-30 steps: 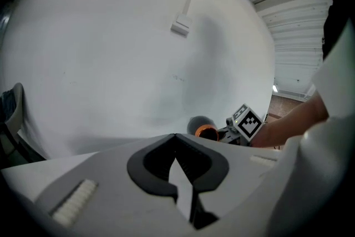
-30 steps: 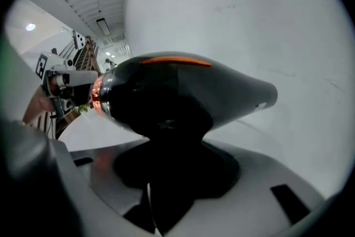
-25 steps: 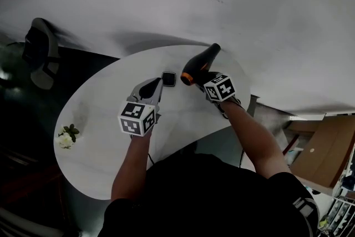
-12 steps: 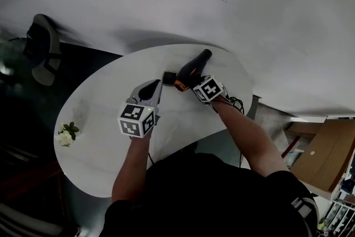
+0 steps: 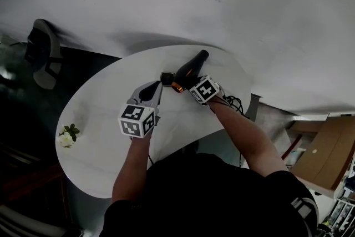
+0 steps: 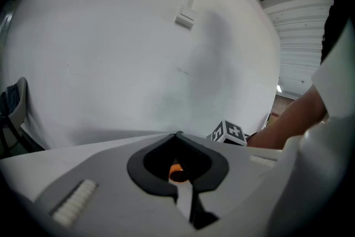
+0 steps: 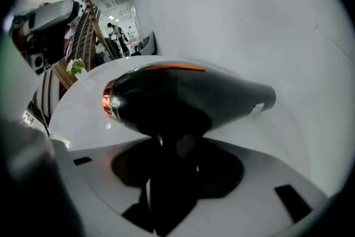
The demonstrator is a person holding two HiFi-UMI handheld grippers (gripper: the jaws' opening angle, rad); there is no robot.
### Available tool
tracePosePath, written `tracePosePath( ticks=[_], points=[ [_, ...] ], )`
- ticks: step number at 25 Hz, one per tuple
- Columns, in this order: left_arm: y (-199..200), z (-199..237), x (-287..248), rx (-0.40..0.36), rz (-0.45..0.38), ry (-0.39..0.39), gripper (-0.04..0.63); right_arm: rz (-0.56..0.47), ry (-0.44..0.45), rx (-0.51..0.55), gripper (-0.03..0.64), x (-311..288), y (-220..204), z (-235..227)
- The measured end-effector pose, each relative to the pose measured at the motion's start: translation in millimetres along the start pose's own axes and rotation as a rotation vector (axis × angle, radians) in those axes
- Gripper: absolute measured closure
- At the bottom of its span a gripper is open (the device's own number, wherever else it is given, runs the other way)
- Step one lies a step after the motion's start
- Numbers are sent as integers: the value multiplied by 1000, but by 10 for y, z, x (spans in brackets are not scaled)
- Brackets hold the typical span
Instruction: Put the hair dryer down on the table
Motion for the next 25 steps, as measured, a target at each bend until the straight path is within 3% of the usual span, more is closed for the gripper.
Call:
tracePosePath(
  ticks=[8,14,19,25],
  points=[
    [80,-102,94,-25,-10,17,586,-105,25,37,402,348,1,-45],
    [214,-203,207,-52,-39,36,586,-311,28,-4,403,880,29,-204],
    [293,-344,304,-64,-64,37,586,-493,-8,-79,472,1475,-19,-332],
    [367,-448,376,-75,-85,29,586,-693,-58,-157,508,2152,-119,-387]
  ],
)
Point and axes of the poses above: the fingertips, and each gripper's own axes: x backward along the fingers, z to its left, y out of its top, the point moved 10 cm from there along x, backward along the fingers, and after that the axes turned 5 degrees about -z, right-handed, at the moved point
